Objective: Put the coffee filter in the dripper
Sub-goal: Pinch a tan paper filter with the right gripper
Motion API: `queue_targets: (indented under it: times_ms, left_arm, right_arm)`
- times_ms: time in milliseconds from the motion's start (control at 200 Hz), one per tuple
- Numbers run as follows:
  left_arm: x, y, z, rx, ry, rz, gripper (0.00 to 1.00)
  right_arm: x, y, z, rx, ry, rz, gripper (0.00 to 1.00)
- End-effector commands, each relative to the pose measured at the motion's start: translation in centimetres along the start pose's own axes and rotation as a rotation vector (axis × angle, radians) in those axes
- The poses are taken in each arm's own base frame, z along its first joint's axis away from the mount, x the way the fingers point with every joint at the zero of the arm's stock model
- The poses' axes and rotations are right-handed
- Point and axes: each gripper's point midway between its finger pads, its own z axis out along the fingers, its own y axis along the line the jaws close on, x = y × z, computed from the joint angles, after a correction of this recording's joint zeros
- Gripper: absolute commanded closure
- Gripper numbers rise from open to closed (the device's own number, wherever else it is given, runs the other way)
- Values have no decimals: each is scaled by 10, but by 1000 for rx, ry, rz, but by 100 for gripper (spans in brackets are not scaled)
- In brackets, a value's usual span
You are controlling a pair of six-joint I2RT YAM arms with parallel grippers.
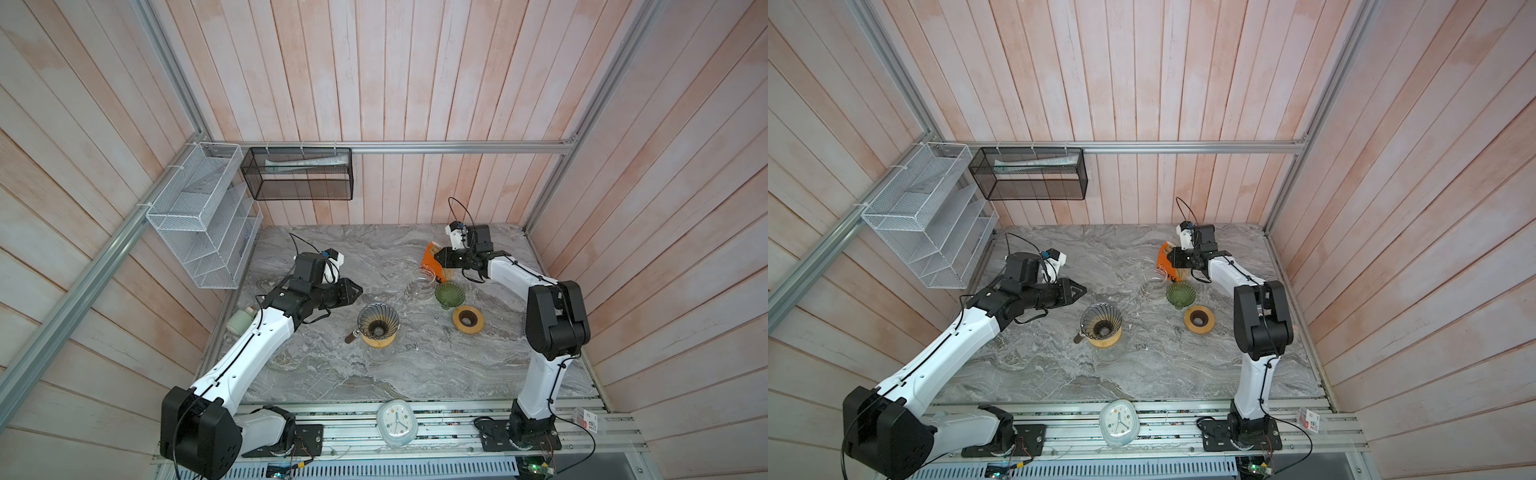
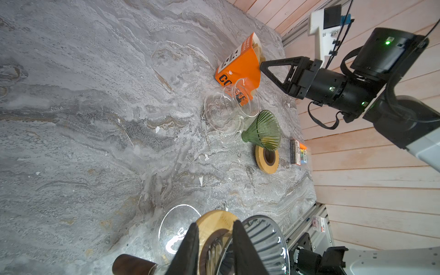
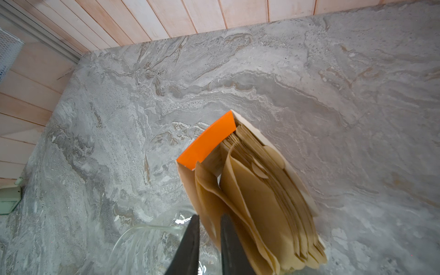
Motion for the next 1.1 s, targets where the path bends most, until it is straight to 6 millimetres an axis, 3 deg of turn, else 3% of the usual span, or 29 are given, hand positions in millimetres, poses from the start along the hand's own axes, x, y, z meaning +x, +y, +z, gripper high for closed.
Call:
queue_targets:
  times_ms: [0,735,1095]
  left_arm:
    - [0,-1,-3,11,-14,18,72]
    - [2,-1,-3,14,-11,17,72]
    - [3,0,-2,14,-10,16,72]
  right_arm:
    - [0,4,-7,8,-2,-17,84]
    - [-2,4,-10,14,-6,-23,89]
    - [-4,5,-10,11,-6,-20,100]
